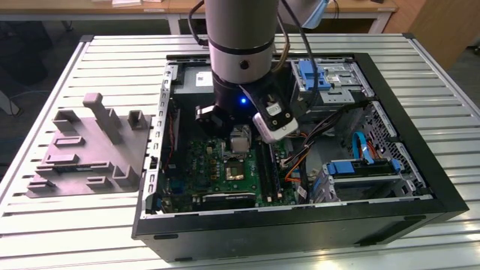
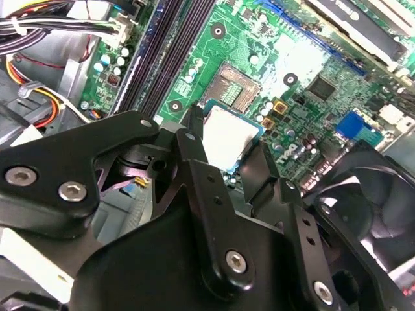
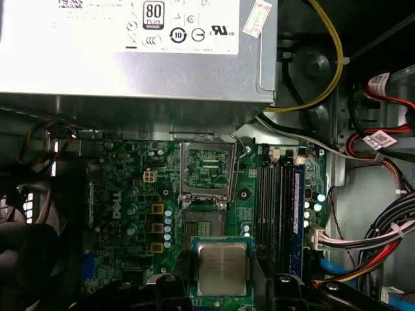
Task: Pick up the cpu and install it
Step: 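Place the cpu into insertion slot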
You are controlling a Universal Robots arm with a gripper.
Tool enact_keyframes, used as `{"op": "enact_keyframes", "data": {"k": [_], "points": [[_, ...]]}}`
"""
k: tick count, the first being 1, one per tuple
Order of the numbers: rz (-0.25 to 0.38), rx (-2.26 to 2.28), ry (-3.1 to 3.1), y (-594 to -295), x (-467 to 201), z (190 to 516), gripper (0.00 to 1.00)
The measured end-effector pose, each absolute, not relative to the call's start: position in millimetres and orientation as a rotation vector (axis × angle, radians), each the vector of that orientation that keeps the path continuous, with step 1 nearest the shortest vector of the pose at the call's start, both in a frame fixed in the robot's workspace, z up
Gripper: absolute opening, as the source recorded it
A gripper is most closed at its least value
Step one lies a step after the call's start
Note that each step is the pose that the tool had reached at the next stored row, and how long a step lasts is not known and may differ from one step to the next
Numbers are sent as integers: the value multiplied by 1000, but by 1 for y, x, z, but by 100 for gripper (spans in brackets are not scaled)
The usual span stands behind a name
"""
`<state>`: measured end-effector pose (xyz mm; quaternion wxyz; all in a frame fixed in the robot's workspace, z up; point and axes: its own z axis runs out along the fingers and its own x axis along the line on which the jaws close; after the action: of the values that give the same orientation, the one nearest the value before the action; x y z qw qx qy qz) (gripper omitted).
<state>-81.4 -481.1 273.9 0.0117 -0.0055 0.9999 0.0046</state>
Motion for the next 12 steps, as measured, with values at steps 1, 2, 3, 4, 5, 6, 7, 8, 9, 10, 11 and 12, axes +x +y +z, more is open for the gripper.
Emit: {"op": "enact_keyframes", "data": {"k": [1,2,3,4,5,6,7,8,9,10,11,12], "points": [[14,-17,3118,-481,-81,272,47],[14,-17,3118,-481,-81,270,47],[14,-17,3118,-481,-81,268,47],[14,-17,3118,-481,-81,267,47],[14,-17,3118,-481,-81,265,47],[14,-17,3118,-481,-81,263,47],[14,-17,3118,-481,-81,261,47],[14,-17,3118,-481,-81,259,47],[14,-17,3118,-481,-81,258,47],[13,-17,3118,-481,-81,258,47],[11,-17,3118,-481,-81,258,47],[10,-17,3118,-481,-81,258,47]]}}
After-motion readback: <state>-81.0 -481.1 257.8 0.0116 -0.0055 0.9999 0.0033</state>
